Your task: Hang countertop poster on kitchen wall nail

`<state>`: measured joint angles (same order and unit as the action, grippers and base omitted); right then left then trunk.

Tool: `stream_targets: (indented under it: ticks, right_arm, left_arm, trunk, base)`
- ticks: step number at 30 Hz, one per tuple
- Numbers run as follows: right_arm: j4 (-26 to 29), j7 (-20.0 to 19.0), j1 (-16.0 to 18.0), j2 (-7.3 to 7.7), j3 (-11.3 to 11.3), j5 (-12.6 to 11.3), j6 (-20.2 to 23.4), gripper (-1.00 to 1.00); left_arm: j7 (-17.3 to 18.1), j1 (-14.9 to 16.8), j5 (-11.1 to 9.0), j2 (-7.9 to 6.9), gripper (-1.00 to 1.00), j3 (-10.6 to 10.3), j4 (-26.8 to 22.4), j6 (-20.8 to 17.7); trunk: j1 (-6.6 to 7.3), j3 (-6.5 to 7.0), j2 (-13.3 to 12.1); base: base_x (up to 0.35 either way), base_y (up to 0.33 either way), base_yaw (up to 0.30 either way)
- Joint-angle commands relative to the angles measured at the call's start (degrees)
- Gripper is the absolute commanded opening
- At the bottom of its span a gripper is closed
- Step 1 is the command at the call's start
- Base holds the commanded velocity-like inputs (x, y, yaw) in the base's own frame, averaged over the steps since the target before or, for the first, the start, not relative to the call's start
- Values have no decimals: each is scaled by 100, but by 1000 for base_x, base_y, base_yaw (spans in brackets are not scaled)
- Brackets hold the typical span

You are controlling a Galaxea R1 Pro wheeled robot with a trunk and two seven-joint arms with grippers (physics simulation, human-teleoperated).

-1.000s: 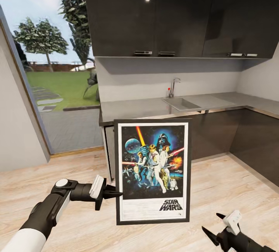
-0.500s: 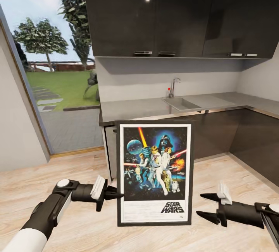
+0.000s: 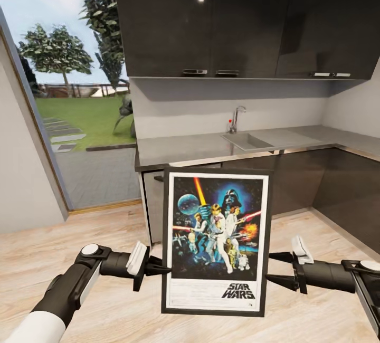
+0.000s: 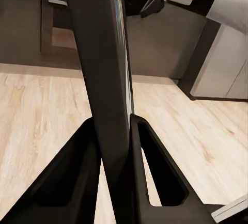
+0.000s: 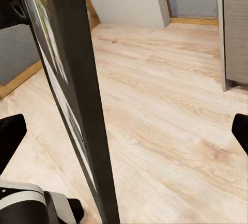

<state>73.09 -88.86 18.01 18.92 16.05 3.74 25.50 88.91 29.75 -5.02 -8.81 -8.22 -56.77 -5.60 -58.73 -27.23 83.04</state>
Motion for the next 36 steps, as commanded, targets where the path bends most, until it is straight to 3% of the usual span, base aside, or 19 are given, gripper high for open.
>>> stream_targets:
  ticks: [1,23,31,36]
  right_arm:
    - [-35,-47,10,-3,4,9,57,100]
    - [-152,-56,19,-12,-61,-40,-21,100]
    - [-525,-60,19,-20,-66,-40,-426,100]
    - [-604,-61,19,-20,-66,-40,-460,100]
  left_arm:
    - [-5,4,-25,-7,-100,-23,0,-38]
    - [-5,4,-34,-7,-100,-30,-1,-46]
    - [3,4,-35,-7,-100,-24,-1,-34]
    - [4,4,-36,-7,-100,-22,-1,-30]
  trunk:
    - [0,-6,4]
    - [0,-6,4]
    - [0,-6,4]
    - [0,-6,4]
  base:
    - [0,0,0]
    - [0,0,0]
    - [0,0,0]
    - [0,0,0]
